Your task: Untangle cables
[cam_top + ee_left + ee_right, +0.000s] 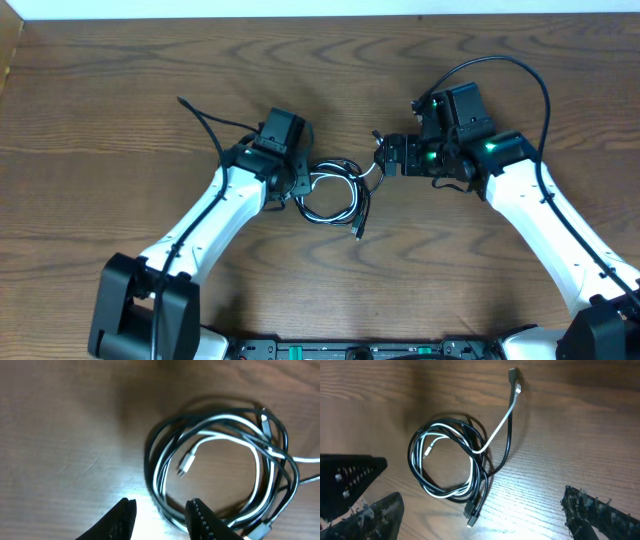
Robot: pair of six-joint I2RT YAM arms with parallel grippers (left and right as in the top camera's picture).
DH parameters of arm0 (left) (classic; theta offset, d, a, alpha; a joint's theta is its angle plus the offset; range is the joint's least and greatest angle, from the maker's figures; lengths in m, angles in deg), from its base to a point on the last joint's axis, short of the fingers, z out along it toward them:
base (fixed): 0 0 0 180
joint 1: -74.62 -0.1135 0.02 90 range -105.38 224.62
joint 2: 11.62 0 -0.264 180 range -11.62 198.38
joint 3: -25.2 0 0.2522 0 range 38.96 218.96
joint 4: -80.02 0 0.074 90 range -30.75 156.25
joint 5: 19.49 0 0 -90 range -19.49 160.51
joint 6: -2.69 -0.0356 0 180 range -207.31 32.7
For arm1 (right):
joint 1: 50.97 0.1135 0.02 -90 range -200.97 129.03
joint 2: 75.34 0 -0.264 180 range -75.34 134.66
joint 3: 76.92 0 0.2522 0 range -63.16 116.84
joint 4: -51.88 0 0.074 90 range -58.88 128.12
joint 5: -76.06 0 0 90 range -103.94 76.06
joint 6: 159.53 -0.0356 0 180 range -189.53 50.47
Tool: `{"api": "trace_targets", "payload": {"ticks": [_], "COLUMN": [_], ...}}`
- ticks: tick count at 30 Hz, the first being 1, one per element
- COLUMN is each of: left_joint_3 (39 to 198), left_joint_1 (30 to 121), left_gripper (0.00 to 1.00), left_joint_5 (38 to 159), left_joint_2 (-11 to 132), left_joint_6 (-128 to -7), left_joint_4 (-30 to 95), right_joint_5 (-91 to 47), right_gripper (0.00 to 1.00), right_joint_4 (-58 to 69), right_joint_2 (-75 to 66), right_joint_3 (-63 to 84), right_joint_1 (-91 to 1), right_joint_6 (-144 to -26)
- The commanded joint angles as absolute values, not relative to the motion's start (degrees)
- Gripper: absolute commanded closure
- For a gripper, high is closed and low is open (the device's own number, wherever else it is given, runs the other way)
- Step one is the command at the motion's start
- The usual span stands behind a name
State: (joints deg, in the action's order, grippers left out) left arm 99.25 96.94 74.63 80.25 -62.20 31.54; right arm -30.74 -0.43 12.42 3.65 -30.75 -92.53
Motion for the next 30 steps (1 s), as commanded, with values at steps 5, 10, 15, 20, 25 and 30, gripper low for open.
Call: {"api": "trace_targets", "payload": {"ticks": [5, 10, 15, 20, 25, 30], "left_joint_3": [98.5, 98.5, 98.5, 98.5, 98.5, 99.2], "left_joint_1": [96.6, 96.2, 96.2, 96.2, 96.2, 96.2], "left_gripper": [0.62, 0.62, 0.63, 0.74, 0.91, 0.93], "left_joint_5": [73.8, 73.9, 73.8, 73.9, 73.9, 79.8], "left_joint_2": [87.7, 90.6, 92.7, 94.5, 95.1, 93.6], "left_joint_6": [-61.7, -62.4, -65.6, -65.9, -66.1, -71.5], "left_joint_4": [34.3, 35.6, 36.0, 36.6, 36.6, 37.2], "right_joint_5": [-31.0, -31.0, -31.0, -31.0, -31.0, -31.0], "right_gripper": [0.03, 0.03, 0.03, 0.03, 0.03, 0.04], "right_joint_4": [-1.3, -1.5, -1.6, -1.7, -1.8, -1.7], "right_joint_2": [13.1, 13.1, 13.1, 13.1, 13.1, 13.1], "right_joint_3": [3.8, 3.8, 3.8, 3.8, 3.8, 3.8], "right_joint_1": [-30.6, -30.6, -30.6, -30.6, -30.6, -30.6], "right_joint_6": [-92.2, -92.2, -92.2, -92.2, -92.2, -92.2]}}
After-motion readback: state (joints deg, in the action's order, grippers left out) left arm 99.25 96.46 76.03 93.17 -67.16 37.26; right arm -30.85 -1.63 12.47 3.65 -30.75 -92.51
